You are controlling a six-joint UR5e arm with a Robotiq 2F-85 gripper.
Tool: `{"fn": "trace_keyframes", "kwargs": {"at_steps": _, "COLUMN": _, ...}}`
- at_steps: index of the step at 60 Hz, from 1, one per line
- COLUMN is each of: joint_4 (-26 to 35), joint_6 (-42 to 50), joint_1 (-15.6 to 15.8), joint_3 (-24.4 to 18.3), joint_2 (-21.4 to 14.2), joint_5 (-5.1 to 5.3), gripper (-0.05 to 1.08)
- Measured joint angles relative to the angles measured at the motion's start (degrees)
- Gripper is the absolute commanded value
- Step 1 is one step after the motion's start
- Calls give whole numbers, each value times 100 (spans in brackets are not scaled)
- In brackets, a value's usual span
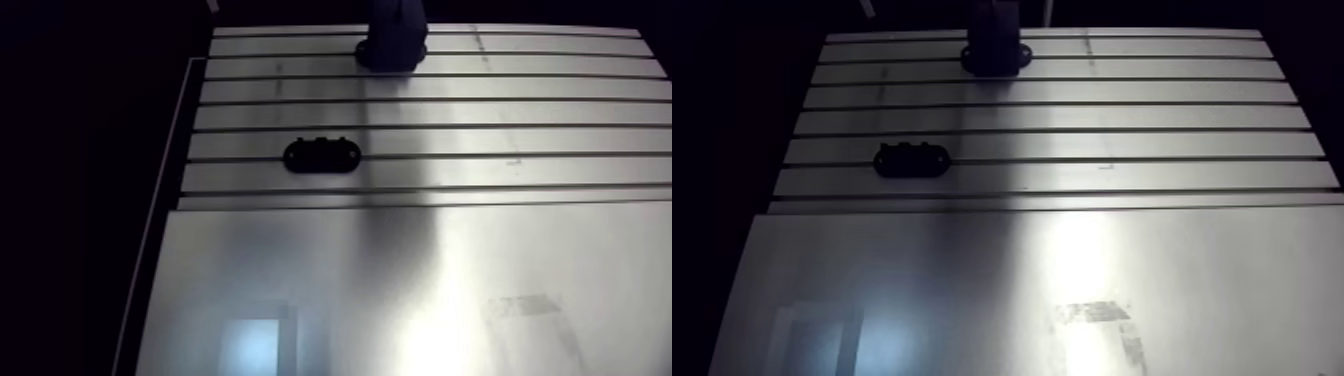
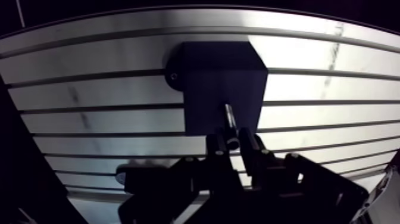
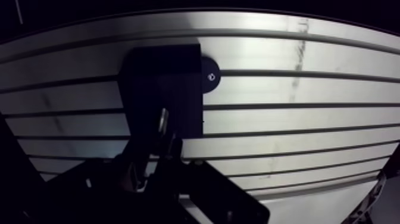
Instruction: Pick up the M10 bolt and insert it into the hole until fully seated.
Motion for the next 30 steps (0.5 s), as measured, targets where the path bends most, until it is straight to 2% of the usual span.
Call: {"fn": "trace_keyframes", "kwargs": {"at_steps": 30, "joint_4": -12, "joint_6": -1, "joint_1": -1, "joint_3": 31, "joint_2": 12, "joint_5": -8, "gripper": 108}}
